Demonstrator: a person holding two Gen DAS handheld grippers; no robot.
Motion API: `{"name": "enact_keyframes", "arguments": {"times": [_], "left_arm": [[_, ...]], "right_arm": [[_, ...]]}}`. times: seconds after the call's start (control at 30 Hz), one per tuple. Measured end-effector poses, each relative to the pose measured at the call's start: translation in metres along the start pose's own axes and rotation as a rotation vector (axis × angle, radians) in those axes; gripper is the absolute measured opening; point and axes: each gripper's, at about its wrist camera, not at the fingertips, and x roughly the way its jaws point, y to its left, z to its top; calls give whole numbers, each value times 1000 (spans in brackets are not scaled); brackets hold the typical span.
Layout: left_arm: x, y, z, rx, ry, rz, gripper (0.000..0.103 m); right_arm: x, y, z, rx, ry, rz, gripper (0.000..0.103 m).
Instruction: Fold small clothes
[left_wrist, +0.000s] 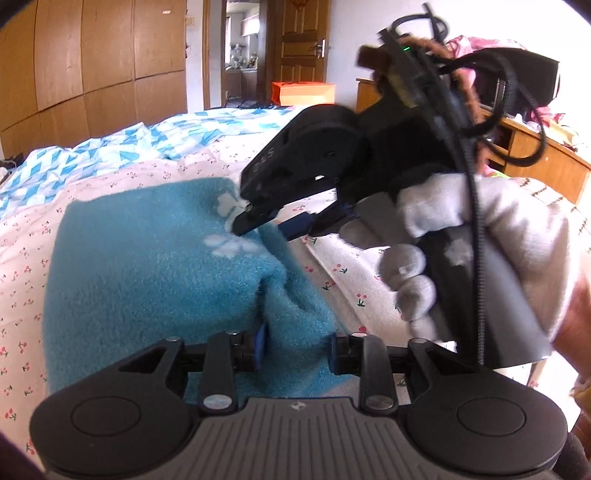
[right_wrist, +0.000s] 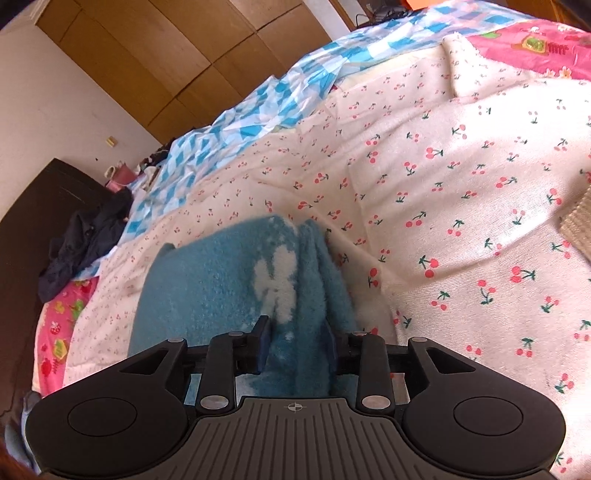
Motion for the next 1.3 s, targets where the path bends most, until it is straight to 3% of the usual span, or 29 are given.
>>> {"name": "enact_keyframes", "arguments": {"times": [0.2,0.37,0.53,0.67,0.7,0.73,0.8,0.93,1.07,1.13,1.2,1.23,1.3], "left_arm": [[-24,6,-7,24,-29,-41,41],[-72,21,-19,16,-59,-85,41],[-96,44,-23,19,-80,-4,42],[-89,66,-20,-32,-66,61,42],[-87,70,-19,-41,-67,73,42],[-84,72,-18,-39,-66,83,42],[-79,76,-14,-37,-69,104,42],[-70,81,-8,-37,-104,109,44],[-35,93,-19,-52,-17,141,48],[-31,90,-25,-14,-15,154,48],[-35,84,-25,27,-25,154,49],[-37,84,-25,27,-27,143,49],[-38,87,-24,15,-31,136,49]], "right_arm": [[-45,27,-24,-95,4,77,33],[-53,40,-51,-141,78,115,34],[-35,36,-65,-155,132,39,34],[-31,28,-74,-135,141,30,29],[-34,28,-75,-138,133,26,26],[-38,27,-76,-133,126,23,14],[-49,25,-74,-130,93,18,9],[-57,7,-76,-74,55,-18,7],[-41,-7,-95,-30,111,-27,7],[-44,-10,-93,-2,104,-15,7],[-49,-11,-88,22,104,10,9],[-53,-7,-83,23,97,22,17],[-62,3,-73,0,42,10,18]]}}
